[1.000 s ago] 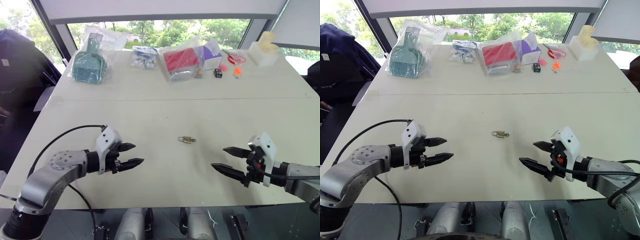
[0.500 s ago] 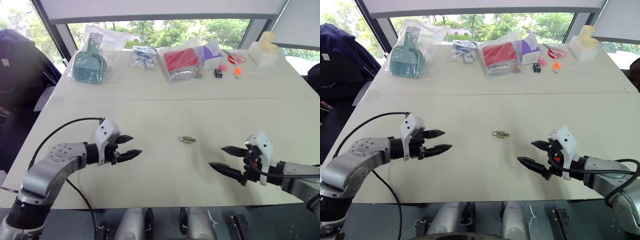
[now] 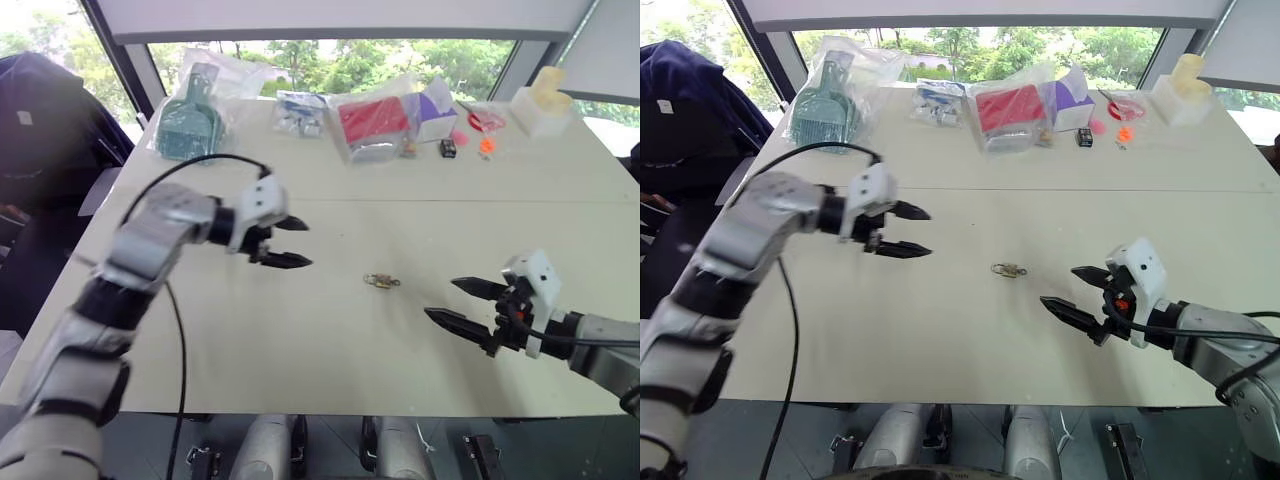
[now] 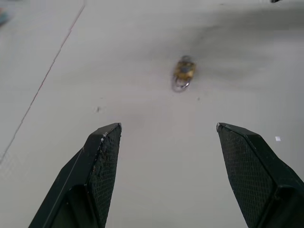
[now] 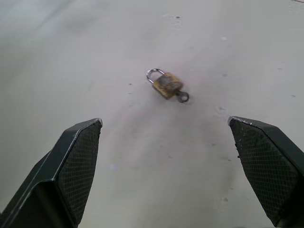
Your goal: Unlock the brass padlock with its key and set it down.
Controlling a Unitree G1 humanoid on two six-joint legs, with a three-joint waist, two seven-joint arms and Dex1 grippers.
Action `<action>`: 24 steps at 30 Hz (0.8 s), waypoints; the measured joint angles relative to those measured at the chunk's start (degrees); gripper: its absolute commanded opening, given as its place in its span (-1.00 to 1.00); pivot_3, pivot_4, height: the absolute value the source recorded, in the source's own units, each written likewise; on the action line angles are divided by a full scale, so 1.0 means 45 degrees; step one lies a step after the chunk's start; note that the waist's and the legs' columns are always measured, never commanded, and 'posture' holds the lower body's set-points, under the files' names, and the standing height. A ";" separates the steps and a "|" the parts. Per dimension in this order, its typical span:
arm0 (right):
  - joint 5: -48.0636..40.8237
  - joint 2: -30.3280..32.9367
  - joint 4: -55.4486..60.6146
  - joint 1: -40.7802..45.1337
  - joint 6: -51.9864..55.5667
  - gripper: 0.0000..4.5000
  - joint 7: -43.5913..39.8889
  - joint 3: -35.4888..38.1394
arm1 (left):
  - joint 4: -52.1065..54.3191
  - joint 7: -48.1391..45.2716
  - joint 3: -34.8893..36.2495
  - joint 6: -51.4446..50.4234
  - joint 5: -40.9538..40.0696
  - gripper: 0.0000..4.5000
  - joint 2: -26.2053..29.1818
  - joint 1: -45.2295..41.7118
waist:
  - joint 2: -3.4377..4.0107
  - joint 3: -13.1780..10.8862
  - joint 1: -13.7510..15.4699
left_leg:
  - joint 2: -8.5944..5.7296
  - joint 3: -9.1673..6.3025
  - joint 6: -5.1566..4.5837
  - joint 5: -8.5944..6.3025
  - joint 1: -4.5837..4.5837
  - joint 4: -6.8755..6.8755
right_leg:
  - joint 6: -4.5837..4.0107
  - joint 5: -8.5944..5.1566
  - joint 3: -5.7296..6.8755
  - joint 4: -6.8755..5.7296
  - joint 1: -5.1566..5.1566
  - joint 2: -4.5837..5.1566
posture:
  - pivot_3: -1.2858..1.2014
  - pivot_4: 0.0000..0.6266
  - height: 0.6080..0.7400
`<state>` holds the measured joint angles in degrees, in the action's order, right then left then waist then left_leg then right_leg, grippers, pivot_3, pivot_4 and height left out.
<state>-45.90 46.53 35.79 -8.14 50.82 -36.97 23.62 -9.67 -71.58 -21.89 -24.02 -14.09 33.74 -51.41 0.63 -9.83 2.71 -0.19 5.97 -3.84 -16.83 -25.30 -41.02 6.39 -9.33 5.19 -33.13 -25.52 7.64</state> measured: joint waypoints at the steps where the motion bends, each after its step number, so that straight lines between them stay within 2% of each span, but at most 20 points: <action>1: -0.0002 -0.0202 0.0114 -0.0113 -0.0006 0.96 0.0178 -0.0019 | -0.0952 -0.0215 -0.0407 0.0472 0.0336 0.48 -0.0726 -0.0542 | -0.0007 -0.0003 -0.0009 | 0.0000 0.0000 -0.0014 -0.0007 -0.0003 -0.0009 | 0.0001 0.0000 0.0000 0.0003 0.0000 0.0001 | 0.03 -0.52 0.93; 6: 0.0356 -0.1138 0.0511 -0.0472 -0.0195 0.96 0.1266 -0.0210 | -0.5930 -0.0772 -0.1703 0.3373 0.2128 0.48 -0.3604 -0.2721 | -0.0018 -0.0009 -0.0105 | 0.0001 0.0004 -0.0057 -0.0032 -0.0004 -0.0013 | 0.0003 0.0001 -0.0001 0.0000 -0.0012 0.0005 | 0.03 -0.52 0.93; 9: 0.0527 -0.1589 0.0662 -0.0533 -0.0281 0.96 0.1828 -0.0400 | -0.8938 -0.0741 -0.1822 0.4405 0.2763 0.48 -0.5142 -0.3647 | -0.0020 -0.0010 -0.0106 | 0.0007 0.0003 -0.0062 -0.0033 -0.0011 -0.0012 | 0.0003 0.0001 0.0000 -0.0003 -0.0026 0.0004 | 0.03 -0.52 0.93; 13: 0.0544 -0.1967 0.1385 -0.1003 -0.0316 0.96 0.2315 -0.0611 | -1.1887 -0.0139 -0.1701 0.5319 0.3501 0.48 -0.6607 -0.4399 | -0.0025 -0.0013 -0.0086 | 0.0007 0.0000 -0.0071 -0.0038 -0.0017 -0.0013 | 0.0006 0.0001 -0.0001 -0.0004 -0.0029 0.0006 | 0.03 -0.52 0.93; 18: 0.0865 -0.2104 0.1525 -0.1384 -0.0623 0.96 0.2700 -0.0570 | -1.3315 0.0407 -0.1279 0.5854 0.4027 0.48 -0.7317 -0.4618 | -0.0029 -0.0015 -0.0089 | 0.0007 0.0001 -0.0077 -0.0041 -0.0018 -0.0022 | 0.0007 0.0003 0.0000 -0.0004 -0.0026 0.0010 | 0.03 -0.52 0.93; 24: 0.1173 -0.2169 0.1482 -0.1097 -0.0899 0.96 0.3040 -0.0681 | -1.3746 0.0358 -0.1194 0.6333 0.4840 0.48 -0.7576 -0.4659 | -0.0029 -0.0015 -0.0093 | 0.0009 -0.0001 -0.0077 -0.0041 -0.0017 -0.0020 | 0.0007 0.0003 0.0000 -0.0006 -0.0029 0.0008 | 0.03 -0.52 0.93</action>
<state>-40.62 36.77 42.46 -13.08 46.78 -23.29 20.55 -71.53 -69.97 -27.27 4.48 7.69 -0.36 -72.38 0.50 -9.89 2.29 -0.15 5.97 -4.19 -17.02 -25.38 -41.11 6.42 -9.31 5.19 -33.16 -25.64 7.68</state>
